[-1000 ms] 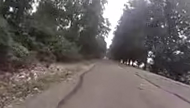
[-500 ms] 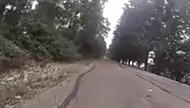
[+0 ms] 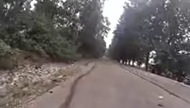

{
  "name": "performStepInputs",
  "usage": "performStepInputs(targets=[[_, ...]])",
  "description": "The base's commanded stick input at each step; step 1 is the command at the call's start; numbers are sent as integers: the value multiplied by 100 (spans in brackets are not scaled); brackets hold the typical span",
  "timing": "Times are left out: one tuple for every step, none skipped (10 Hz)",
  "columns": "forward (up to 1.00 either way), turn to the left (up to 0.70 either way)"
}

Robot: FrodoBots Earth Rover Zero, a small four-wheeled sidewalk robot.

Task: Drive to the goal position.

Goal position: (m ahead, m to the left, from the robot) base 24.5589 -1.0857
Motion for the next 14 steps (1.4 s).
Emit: performStepInputs(targets=[[70,-8],[70,-16],[70,-25],[70,-18],[70,0],[70,0],[70,0],[70,0],[70,0],[70,0],[70,0],[70,0],[70,0],[70,0]])
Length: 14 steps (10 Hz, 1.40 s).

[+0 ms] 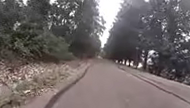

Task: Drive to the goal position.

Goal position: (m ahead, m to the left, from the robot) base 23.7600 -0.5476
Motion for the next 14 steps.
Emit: performStepInputs(targets=[[70,0],[70,0],[70,0],[70,0],[70,0],[70,0],[70,0],[70,0],[70,0],[70,0],[70,0],[70,0],[70,0],[70,0]])
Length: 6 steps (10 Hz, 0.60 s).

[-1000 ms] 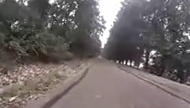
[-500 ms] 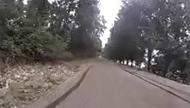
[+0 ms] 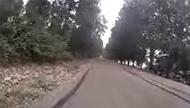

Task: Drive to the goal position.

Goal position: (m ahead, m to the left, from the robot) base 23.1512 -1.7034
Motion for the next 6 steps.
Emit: performStepInputs(targets=[[70,0],[70,0],[70,0],[70,0],[70,0],[70,0]])
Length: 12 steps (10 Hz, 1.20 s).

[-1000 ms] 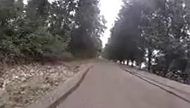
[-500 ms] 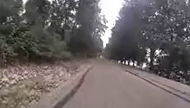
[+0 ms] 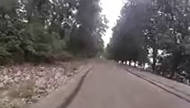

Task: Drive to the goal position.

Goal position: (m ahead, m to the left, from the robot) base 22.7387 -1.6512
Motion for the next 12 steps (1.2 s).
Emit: performStepInputs(targets=[[70,0],[70,0],[70,0],[70,0],[70,0],[70,0],[70,0],[70,0],[70,0],[70,0],[70,-35],[70,-33]])
